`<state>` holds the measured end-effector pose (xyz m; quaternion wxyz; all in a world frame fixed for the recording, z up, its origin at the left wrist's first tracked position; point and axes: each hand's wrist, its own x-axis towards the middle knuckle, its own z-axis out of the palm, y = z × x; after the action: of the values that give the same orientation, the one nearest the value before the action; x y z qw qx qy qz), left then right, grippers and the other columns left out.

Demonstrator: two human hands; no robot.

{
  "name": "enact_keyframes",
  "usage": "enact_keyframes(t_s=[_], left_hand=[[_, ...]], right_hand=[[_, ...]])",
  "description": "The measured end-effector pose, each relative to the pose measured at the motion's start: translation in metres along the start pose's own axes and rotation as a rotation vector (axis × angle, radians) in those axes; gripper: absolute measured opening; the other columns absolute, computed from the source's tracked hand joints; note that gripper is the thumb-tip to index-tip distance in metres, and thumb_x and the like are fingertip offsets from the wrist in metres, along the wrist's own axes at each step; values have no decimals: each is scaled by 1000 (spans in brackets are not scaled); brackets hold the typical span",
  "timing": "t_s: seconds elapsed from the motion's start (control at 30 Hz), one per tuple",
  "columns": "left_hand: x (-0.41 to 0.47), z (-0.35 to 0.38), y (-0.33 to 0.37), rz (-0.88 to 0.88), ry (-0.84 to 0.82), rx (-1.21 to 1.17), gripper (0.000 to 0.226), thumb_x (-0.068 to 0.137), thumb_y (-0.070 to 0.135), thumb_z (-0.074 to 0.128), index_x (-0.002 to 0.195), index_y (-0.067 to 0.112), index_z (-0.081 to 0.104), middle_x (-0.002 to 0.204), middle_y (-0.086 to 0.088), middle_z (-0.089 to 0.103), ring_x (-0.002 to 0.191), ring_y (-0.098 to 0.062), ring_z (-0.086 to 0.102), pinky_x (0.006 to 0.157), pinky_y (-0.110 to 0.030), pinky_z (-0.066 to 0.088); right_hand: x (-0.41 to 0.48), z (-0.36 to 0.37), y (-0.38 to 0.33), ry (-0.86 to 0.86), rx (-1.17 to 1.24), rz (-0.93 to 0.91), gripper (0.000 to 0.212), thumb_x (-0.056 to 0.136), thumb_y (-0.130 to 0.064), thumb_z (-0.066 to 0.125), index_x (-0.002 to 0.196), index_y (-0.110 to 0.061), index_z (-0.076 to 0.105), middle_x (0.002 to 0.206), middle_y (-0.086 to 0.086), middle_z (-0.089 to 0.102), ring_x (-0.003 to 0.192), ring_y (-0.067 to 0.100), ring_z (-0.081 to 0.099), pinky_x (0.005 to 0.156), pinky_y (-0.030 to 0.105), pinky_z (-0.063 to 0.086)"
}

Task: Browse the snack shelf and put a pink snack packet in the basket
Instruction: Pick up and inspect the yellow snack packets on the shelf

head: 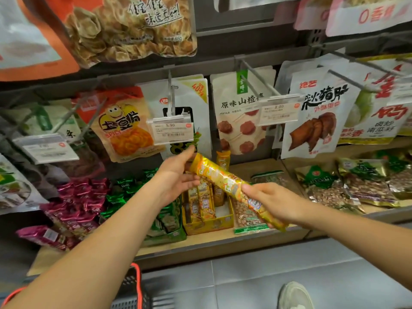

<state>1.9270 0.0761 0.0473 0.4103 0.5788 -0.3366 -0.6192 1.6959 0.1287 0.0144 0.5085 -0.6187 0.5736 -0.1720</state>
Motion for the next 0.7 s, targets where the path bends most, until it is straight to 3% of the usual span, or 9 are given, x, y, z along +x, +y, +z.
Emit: enact_keyframes(t_s=[0.07,0.13,0.27,0.37,0.47,0.57,0.7], left_hand=[[9,0,-6,24,-44,121,28,88,37,67,100,12,66,73,-3,63,56,-13,57,46,-20,48],[18,1,-15,101,-10,171,22,89,27,67,103,11,69,78,-2,66,61,-10,60,47,-16,48],[32,3,-26,193,122,144,13,92,20,63,100,12,70,89,-4,66,72,-12,63,53,-17,53],[38,2,-29,200,213,127,15,97,19,57,101,9,67,86,-6,62,68,-13,59,64,-23,54],[37,-1,-24,147,242,-33,17,99,11,50,86,9,60,91,-10,59,81,-17,60,69,-28,54],[34,1,-18,91,165,-101,12,99,13,50,92,9,59,93,-10,64,89,-20,64,68,-29,55],[30,4,-17,19,33,225,33,96,41,54,114,13,56,94,-8,69,79,-16,69,68,-31,59]], right_hand=[[9,6,7,75,-125,-68,61,77,-73,36,81,-18,61,60,-8,64,50,6,60,46,15,44],[16,5,12,24,-121,-42,63,74,-75,37,90,-19,63,67,-7,67,56,6,65,50,16,49],[25,2,20,-260,161,148,73,72,-73,52,114,-13,59,80,1,71,64,15,68,56,27,55],[26,-9,23,-361,389,261,74,70,-70,61,114,-10,56,83,9,67,62,17,62,56,25,50],[25,-31,26,-279,697,296,55,75,-48,72,116,-12,63,91,15,68,63,14,58,51,22,49],[22,-40,31,-219,694,210,40,78,-32,72,115,-16,71,97,13,68,77,15,57,57,20,49],[18,-34,34,-119,571,86,45,70,-12,76,114,-20,71,101,4,72,87,13,65,69,22,51]])
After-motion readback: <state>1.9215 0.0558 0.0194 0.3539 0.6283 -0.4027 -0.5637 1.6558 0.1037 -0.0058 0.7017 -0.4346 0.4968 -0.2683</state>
